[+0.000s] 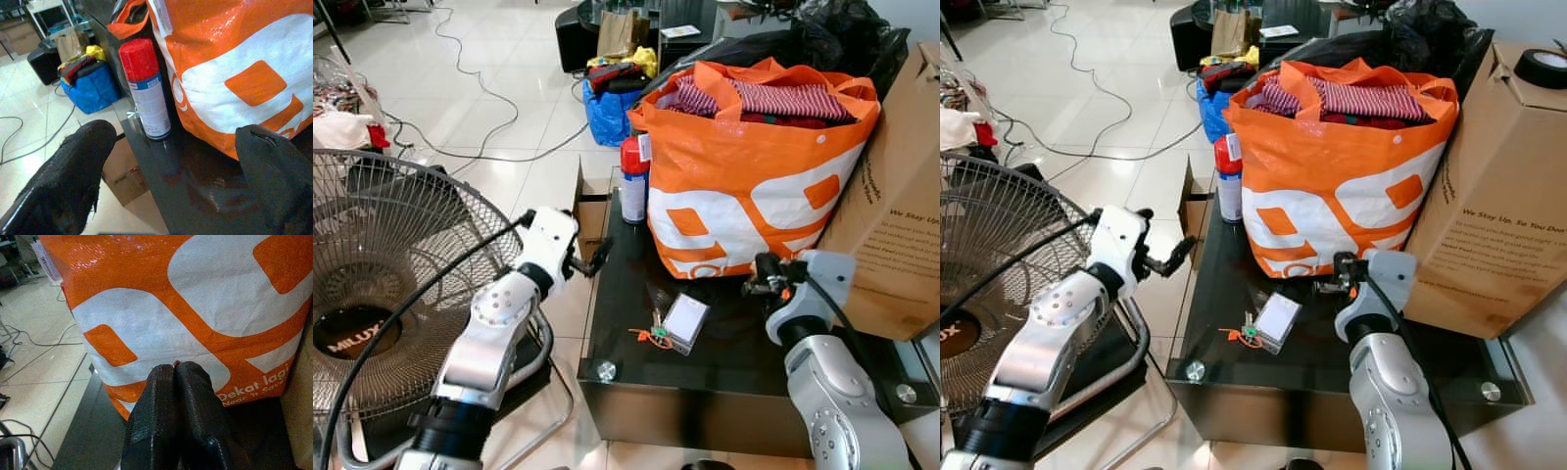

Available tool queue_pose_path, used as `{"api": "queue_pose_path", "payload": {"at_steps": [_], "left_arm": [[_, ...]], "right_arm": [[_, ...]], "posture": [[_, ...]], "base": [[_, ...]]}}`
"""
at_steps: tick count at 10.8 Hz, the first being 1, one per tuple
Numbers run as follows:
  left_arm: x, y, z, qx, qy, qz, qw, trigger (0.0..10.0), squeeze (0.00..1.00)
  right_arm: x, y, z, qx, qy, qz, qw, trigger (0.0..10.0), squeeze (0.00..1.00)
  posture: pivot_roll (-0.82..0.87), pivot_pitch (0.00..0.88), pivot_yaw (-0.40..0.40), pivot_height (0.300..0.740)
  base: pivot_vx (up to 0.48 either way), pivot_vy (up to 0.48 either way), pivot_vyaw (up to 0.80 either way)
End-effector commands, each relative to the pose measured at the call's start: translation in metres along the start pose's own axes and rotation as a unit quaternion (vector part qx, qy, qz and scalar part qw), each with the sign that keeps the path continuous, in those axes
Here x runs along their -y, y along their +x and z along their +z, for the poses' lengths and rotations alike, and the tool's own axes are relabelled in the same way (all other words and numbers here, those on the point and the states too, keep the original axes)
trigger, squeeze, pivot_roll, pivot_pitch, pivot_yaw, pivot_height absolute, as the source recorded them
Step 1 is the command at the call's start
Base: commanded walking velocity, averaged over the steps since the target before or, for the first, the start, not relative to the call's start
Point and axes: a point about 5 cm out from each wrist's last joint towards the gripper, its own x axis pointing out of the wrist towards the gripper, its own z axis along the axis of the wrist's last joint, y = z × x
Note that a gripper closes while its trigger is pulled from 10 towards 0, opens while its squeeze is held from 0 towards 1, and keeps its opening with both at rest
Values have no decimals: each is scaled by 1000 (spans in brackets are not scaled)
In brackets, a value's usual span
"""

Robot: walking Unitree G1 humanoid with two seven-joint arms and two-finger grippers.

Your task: Hang keys on a hook

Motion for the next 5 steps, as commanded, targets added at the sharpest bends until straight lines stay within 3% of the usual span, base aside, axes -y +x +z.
{"api": "queue_pose_path", "payload": {"at_steps": [1,3,5], "left_arm": [[-4,2,1,1,3,11,1000,10000,0],[0,6,3,6,-9,5,1000,10000,0],[2,5,0,2,-17,11,1000,10000,0]], "right_arm": [[3,1,3,3,-7,-13,1000,10000,0],[6,-1,12,14,-12,-15,1000,10000,0],[11,-4,8,2,-15,-23,1000,10000,0]], "posture": [[-174,0,101,740],[-198,0,132,740],[-189,0,115,740]], "base": [[0,0,0],[0,0,0],[-274,0,0]]}}
